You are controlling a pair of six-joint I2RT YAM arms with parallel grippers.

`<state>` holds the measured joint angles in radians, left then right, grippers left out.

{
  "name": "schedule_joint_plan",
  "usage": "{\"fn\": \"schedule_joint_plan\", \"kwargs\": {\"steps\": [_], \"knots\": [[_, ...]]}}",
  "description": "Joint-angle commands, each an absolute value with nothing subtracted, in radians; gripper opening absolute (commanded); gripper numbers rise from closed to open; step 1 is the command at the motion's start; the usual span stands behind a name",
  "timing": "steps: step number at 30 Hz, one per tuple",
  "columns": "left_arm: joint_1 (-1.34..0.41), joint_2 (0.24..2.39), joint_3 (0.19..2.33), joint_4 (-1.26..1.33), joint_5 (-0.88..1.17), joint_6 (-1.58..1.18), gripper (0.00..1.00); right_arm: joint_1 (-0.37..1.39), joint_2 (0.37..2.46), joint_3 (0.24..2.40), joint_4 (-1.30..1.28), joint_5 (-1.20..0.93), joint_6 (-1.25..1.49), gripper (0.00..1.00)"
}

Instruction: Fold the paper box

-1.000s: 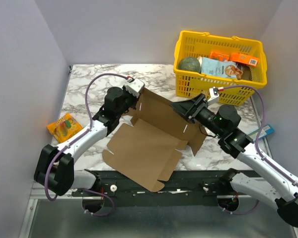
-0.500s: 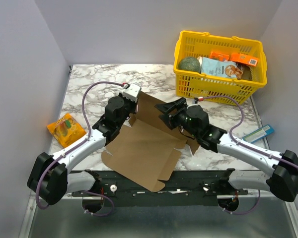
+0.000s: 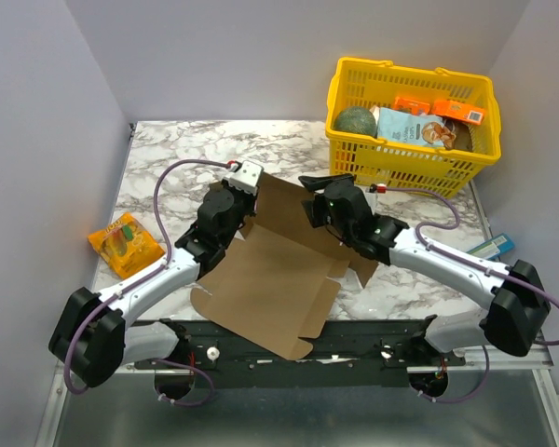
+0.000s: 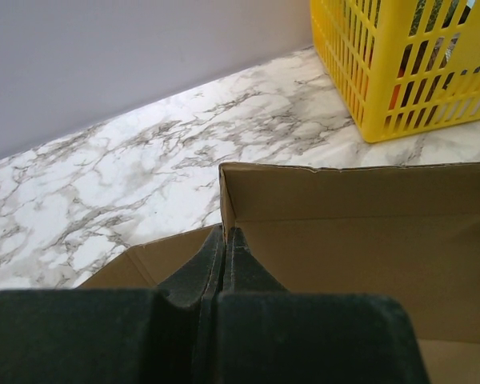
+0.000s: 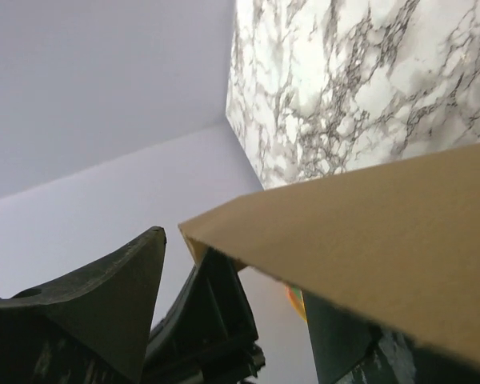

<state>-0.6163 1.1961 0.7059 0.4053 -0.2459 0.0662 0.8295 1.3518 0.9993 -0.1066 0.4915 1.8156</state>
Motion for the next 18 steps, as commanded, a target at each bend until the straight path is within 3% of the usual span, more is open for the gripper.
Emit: {"fn": "schedule_joint_plan", "kwargs": {"steps": [1, 5, 8, 13, 14, 18], "knots": [[-0.632, 1.161, 0.664, 0.446, -0.291, 0.075, 0.00, 0.830, 1.426, 1.074, -0.274, 0.595, 1.948, 0.73], [-0.652, 1.138, 0.632, 0.486, -0.296, 0.097, 0.00, 0.830, 1.459, 1.091, -0.291, 0.604, 1.997, 0.69], [-0.667, 1.132, 0.617, 0.506, -0.301, 0.109, 0.03, 0.830, 1.474, 1.109, -0.291, 0.609, 2.003, 0.58], [-0.670, 1.106, 0.624, 0.489, -0.301, 0.094, 0.43, 0.830, 1.474, 1.112, -0.293, 0.611, 2.002, 0.32], [-0.669, 1.097, 0.626, 0.486, -0.299, 0.091, 0.60, 0.830, 1.474, 1.109, -0.295, 0.609, 2.003, 0.29], [-0.670, 1.036, 0.621, 0.424, -0.232, 0.071, 0.83, 0.830, 1.474, 1.086, -0.295, 0.612, 2.008, 0.15]]}}
